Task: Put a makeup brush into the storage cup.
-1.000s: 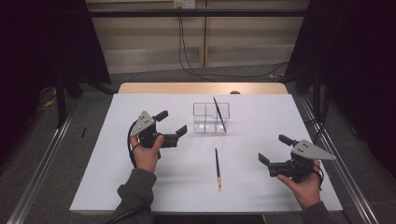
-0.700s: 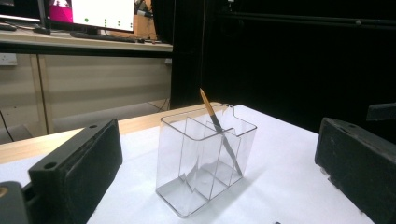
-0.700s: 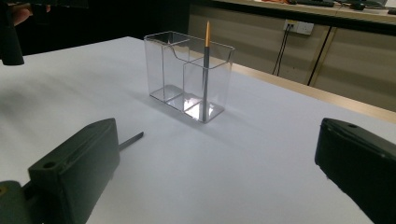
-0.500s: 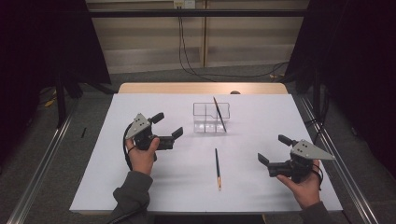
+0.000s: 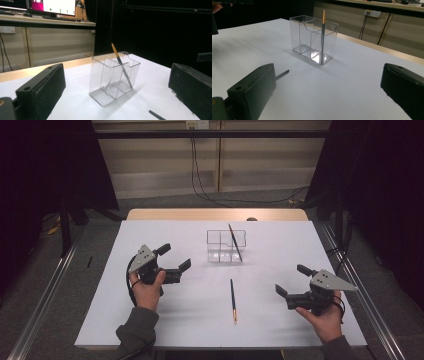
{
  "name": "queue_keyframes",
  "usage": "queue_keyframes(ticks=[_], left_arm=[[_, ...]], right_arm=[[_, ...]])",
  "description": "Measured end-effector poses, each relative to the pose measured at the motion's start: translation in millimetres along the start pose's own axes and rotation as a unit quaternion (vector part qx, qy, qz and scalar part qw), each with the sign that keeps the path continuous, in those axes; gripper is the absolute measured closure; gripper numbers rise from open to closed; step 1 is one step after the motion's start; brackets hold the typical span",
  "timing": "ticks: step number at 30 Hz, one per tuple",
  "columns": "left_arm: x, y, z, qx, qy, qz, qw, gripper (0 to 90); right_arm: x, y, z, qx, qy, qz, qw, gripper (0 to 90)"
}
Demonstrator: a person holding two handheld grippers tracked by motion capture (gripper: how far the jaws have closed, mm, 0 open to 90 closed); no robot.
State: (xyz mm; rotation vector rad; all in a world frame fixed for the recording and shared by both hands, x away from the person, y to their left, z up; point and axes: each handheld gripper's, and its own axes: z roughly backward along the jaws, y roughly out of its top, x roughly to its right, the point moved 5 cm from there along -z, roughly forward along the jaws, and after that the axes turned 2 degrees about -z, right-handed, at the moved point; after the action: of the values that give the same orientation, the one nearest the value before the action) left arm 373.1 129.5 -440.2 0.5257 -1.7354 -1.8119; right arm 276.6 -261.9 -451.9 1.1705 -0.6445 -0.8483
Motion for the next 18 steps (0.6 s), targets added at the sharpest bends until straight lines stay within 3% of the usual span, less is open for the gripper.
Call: queue_keyframes(ticks=[2,18], left_arm=[[0.8,-0.5,1.3,0.004,0.000,0.006,1.0000,0.7],[-0.4,-2.2,15.9,-0.004,-0.002,-0.009,1.0000,0.7]], right_arm=[[-0.2,-0.3,-0.5,-0.001,0.001,0.001,1.0000,0.0],[-2.5,-1.8,-3.7,-0.006,0.004,0.002,1.0000,0.0]])
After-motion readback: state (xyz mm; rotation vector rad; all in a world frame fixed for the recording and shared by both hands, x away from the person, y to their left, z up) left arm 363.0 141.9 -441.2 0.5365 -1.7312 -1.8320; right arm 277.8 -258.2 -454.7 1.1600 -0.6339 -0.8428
